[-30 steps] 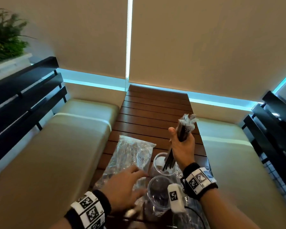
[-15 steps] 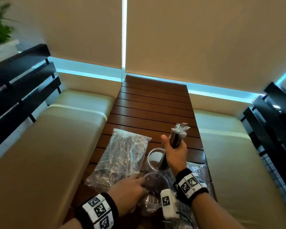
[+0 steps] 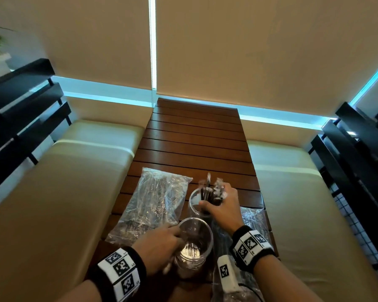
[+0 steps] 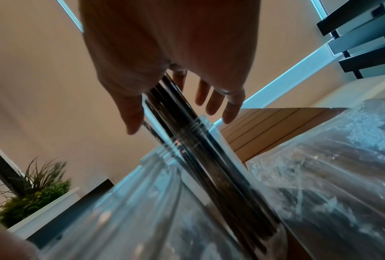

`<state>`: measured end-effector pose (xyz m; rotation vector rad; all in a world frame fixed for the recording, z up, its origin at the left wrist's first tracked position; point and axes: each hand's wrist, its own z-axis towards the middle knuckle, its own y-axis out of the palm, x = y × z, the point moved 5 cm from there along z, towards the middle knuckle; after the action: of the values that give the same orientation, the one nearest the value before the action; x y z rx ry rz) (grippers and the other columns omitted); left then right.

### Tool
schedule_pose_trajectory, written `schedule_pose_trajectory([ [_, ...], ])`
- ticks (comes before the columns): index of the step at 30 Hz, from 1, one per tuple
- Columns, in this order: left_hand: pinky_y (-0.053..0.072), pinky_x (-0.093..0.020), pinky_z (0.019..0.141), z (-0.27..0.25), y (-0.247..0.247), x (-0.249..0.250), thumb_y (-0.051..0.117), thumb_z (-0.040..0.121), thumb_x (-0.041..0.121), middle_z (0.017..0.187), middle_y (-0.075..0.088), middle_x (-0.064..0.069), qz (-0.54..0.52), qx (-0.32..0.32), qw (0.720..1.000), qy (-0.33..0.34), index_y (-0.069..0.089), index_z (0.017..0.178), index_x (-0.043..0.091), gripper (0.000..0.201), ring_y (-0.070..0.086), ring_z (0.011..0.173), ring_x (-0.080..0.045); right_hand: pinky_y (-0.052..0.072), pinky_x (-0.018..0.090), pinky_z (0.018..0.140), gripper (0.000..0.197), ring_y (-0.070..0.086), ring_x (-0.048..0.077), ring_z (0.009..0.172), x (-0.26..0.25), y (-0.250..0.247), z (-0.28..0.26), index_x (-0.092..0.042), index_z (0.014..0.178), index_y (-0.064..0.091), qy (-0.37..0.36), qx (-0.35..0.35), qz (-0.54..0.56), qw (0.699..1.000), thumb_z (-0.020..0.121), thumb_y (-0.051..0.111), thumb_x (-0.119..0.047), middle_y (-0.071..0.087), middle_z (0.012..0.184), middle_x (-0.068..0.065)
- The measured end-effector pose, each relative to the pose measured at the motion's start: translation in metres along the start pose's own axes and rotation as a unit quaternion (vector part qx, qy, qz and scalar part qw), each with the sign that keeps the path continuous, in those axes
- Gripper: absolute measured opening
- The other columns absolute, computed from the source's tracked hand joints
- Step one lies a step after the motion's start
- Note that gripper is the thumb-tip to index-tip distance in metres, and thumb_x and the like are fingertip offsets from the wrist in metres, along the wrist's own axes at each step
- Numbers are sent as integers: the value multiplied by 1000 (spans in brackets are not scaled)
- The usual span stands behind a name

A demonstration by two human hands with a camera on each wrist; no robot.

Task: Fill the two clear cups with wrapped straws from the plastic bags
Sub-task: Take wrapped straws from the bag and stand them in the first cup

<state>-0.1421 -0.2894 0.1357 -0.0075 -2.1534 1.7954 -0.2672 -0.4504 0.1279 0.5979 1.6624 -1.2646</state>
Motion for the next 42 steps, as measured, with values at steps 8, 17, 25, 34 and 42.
schedule_pose_trajectory([
  [8,48,-31,88,0,-6,12,46,100,27,124,53,2,32,-10,999,0,63,118,20,25,47,114,-17,19,42,115,75,21,18,145,-69,-7,0,-32,152,25,-195,105,-250,942,90,39,-70,22,159,2],
  [17,55,-28,86,-10,-11,6,49,97,30,142,44,7,-12,72,997,9,55,128,28,32,60,107,-12,22,52,117,63,24,29,145,-70,0,1,-27,150,34,-172,63,-384,905,95,38,-59,28,156,13],
  [25,51,-32,86,-32,3,-82,56,90,29,125,47,4,-17,77,969,-234,52,115,26,26,51,110,-17,45,26,68,14,52,13,75,-129,88,-48,-18,88,61,-310,-148,-345,873,94,49,-20,59,83,-3],
  [34,54,-44,72,-58,57,-128,73,74,16,128,49,-13,58,15,947,-315,54,124,23,53,58,99,-33,55,40,85,22,63,35,102,-80,161,-68,-8,107,67,-151,-322,-463,812,89,57,-11,65,110,16],
  [42,51,-42,76,-55,20,-142,41,98,32,110,52,-4,-104,165,918,-346,56,104,18,21,55,97,-28,57,39,76,19,67,33,88,-88,186,-78,-7,99,70,-191,-322,-449,811,90,55,-15,70,95,14],
])
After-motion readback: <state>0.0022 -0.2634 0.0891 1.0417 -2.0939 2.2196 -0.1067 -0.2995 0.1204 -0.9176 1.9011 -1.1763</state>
